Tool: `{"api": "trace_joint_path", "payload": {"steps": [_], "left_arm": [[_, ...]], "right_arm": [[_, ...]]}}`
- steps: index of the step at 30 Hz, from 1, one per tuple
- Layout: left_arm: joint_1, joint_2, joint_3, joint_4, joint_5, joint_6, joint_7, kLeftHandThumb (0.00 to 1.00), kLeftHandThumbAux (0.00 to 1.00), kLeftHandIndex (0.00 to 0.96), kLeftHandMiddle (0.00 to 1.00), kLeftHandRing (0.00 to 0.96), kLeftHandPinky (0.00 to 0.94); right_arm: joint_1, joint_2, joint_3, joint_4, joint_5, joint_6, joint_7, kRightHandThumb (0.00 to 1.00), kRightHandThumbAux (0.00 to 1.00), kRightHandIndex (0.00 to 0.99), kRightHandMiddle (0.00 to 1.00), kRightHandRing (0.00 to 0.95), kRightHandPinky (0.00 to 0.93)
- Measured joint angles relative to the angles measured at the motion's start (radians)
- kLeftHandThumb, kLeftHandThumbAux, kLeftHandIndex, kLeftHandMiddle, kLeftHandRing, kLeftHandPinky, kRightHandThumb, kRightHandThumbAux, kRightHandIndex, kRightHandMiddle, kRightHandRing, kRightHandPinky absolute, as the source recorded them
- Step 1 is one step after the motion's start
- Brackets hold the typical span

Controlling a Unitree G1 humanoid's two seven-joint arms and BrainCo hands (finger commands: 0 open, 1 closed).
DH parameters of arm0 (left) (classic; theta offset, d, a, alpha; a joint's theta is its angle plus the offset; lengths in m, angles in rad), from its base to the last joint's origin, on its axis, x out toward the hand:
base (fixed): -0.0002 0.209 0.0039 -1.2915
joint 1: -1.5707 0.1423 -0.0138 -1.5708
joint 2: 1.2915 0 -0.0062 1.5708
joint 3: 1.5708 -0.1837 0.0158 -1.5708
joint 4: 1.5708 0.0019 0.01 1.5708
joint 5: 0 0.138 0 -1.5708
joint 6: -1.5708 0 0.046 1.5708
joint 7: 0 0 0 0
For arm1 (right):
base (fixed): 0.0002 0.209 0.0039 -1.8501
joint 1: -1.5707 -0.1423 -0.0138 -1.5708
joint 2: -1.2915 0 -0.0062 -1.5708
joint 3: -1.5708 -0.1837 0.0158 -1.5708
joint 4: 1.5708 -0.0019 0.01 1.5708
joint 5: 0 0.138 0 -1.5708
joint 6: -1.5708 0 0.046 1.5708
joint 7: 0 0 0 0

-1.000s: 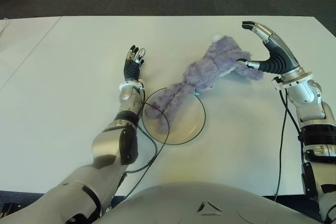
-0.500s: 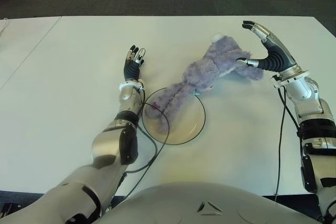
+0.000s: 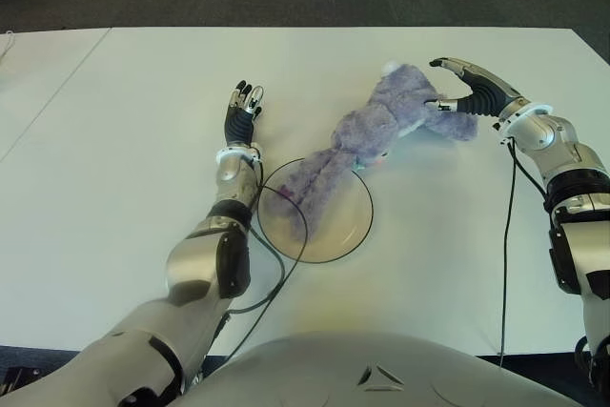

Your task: Put the doll into the plate.

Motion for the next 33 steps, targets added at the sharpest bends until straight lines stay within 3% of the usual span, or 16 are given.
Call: {"api": "trace_joint_path", "payload": {"steps": [17,27,33], "left_arm": [[0.001,0.0,0.0,0.0,0.0,0.0,0.0,0.0,0.529,0.0,0.047,0.055,0.054],[0.0,0.0,0.001,0.0,0.0,0.0,0.0,0.0,0.507,0.0,0.041,0.047,0.041],[0.0,0.0,0.001,0.0,0.0,0.0,0.0,0.0,0.51,0.0,0.051,0.057,0.058]], "right_arm": [[-0.048,-0.001,0.081,0.124,-0.02,0.08,-0.013,0.312,0.482,0.0,0.0,0.0,0.0],[-0.052,-0.001,0.079,0.157,-0.013,0.143,-0.041,0.466,0.517,0.0,0.0,0.0,0.068],[-0.052,0.002,0.068,0.165,-0.008,0.156,-0.059,0.585,0.563,0.0,0.0,0.01,0.159]]}}
